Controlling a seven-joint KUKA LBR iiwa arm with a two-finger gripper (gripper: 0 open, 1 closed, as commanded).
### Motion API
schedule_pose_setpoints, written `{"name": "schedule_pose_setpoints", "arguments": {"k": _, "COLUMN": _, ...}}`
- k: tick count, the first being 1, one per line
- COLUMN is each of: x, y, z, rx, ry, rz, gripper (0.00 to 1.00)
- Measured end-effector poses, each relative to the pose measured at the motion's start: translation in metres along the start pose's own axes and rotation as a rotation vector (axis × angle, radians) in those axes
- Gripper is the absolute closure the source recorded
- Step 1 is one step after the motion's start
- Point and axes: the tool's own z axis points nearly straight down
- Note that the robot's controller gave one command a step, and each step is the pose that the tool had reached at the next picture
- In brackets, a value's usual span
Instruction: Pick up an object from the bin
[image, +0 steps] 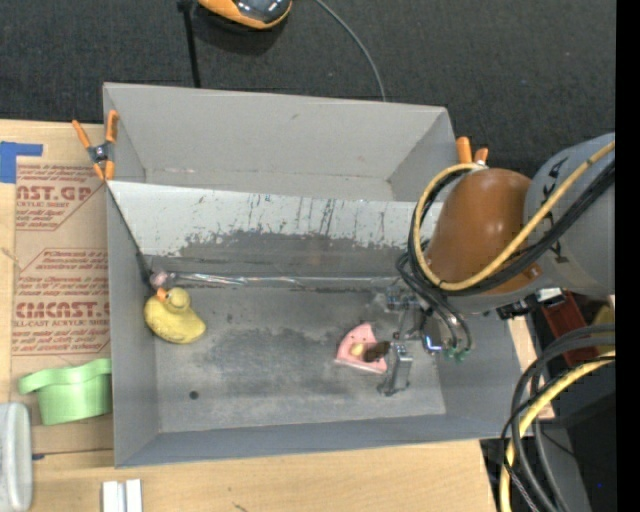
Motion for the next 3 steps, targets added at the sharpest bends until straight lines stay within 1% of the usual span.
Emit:
{"name": "schedule_pose_setpoints", "arguments": {"k": 1, "x": 0.006, "y": -0.002, "z": 0.042, "rx": -0.002, "ry": -0.005, "rz": 0.214, "gripper": 0.00}}
{"name": "schedule_pose_setpoints", "arguments": {"k": 2, "x": -0.019, "y": -0.008, "z": 0.048, "rx": 0.000, "ry": -0.001, "rz": 0.097, "gripper": 1.00}}
{"name": "schedule_pose_setpoints", "arguments": {"k": 3, "x": -0.019, "y": -0.008, "z": 0.048, "rx": 0.000, "ry": -0.001, "rz": 0.098, "gripper": 0.00}}
